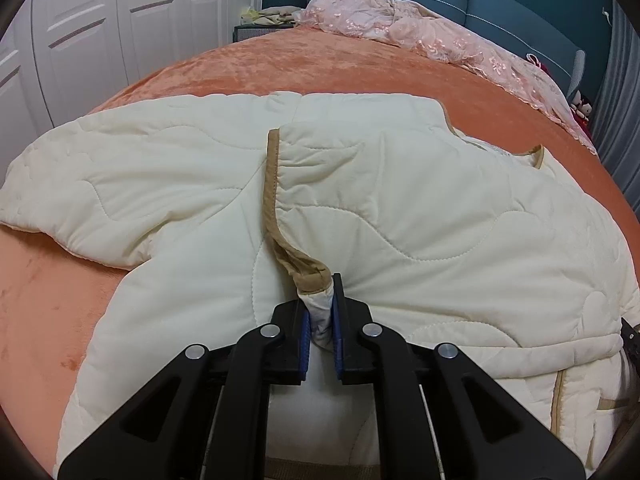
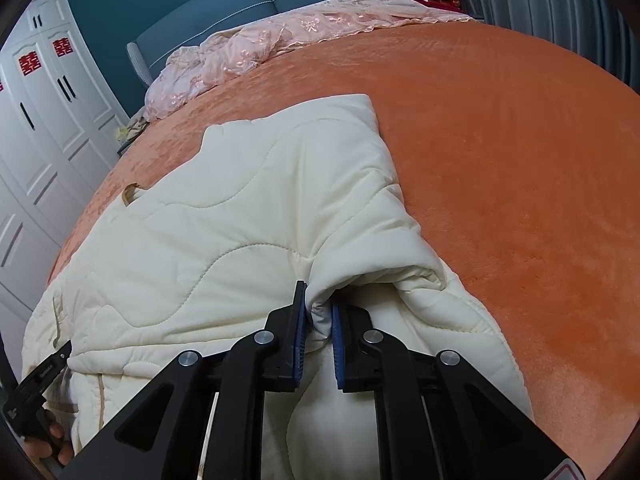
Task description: Fold large clothes
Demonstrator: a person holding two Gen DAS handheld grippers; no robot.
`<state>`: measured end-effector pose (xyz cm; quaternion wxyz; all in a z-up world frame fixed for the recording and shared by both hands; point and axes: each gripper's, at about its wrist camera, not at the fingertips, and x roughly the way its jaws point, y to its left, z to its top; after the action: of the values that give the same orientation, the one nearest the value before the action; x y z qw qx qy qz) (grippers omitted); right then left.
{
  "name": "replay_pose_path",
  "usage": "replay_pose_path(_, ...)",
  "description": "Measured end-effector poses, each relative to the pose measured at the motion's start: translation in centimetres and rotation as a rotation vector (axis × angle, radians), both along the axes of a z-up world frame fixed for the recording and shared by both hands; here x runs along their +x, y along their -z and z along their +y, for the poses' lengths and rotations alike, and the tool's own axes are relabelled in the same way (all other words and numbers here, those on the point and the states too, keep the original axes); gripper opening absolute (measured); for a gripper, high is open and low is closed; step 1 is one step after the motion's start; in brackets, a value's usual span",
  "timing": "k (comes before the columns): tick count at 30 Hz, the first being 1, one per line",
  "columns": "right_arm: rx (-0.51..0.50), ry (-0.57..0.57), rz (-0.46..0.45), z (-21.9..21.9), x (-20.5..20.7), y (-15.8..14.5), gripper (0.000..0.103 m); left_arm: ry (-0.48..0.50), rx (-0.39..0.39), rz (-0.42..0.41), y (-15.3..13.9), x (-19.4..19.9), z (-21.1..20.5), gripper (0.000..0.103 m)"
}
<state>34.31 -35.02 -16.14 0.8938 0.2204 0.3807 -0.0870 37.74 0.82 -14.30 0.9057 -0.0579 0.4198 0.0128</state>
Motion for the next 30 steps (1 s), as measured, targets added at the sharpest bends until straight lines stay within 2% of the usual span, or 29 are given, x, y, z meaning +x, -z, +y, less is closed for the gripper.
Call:
replay_pose_path(4, -0.012, 0.017, -0.003, 0.1, -0.5, -0.6, 0.009, 0.001, 0.019, -0.009, 0.2, 0.0, -0.2, 0.009)
replay_pose_path(5, -0.040, 0.045, -0.004, 0.5, -1.1, -1.4, 0.010, 0.002, 0.025, -0.011, 0.2, 0.0, -0.3, 0.009)
replay_pose_path(6, -0.066, 0.077, -0.022, 1.2, -2.0, -2.6, 0.018, 0.003, 0.030, -0.012, 0.3, 0.0, -0.4, 0.009)
replay_pose_path(8, -0.085, 0.086, -0.098, 3.3, -3.8, -5.1, 0.022, 0.003, 0.038, -0.015, 0.3, -0.1, -0.5, 0.009)
replay_pose_path(9, -0.081, 0.051, -0.123, 4.7, -4.0, -5.9, 0.022, 0.002, 0.043, -0.016, 0.4, -0.1, -0.6, 0.009)
replay_pose_path(11, -0.052, -0.118, -0.117, 8.6, -2.5, -6.6, 0.021, 0.002, 0.056, -0.021, 0.5, -0.2, -0.8, 0.008)
replay_pose_path(13, -0.055, -0.240, -0.110, 12.2, -0.9, -6.5, 0.020, 0.002, 0.066, -0.025, 0.5, -0.2, -0.9, 0.008)
replay_pose_path(15, -0.075, -0.307, -0.091, 15.1, 0.7, -5.9, 0.020, 0.002, 0.061, -0.025, 0.5, -0.2, -0.9, 0.008)
replay_pose_path(17, -0.049, -0.343, -0.053, 16.8, 2.0, -4.7, 0.020, 0.003, 0.059, -0.026, 0.5, -0.2, -1.0, 0.008)
replay_pose_path(20, -0.071, -0.347, 0.007, 18.2, 2.7, -2.1, 0.019, 0.003, 0.055, -0.028, 0.5, -0.2, -0.9, 0.008)
replay_pose_path(22, -0.113, -0.347, -0.002, 18.8, 2.1, -1.0, 0.018, 0.004, 0.045, -0.031, 0.5, -0.2, -0.8, 0.008)
replay_pose_path(30, -0.187, -0.338, -0.014, 19.6, 1.9, -0.6, 0.018, 0.004, 0.048, -0.042, 0.6, -0.2, -0.8, 0.008)
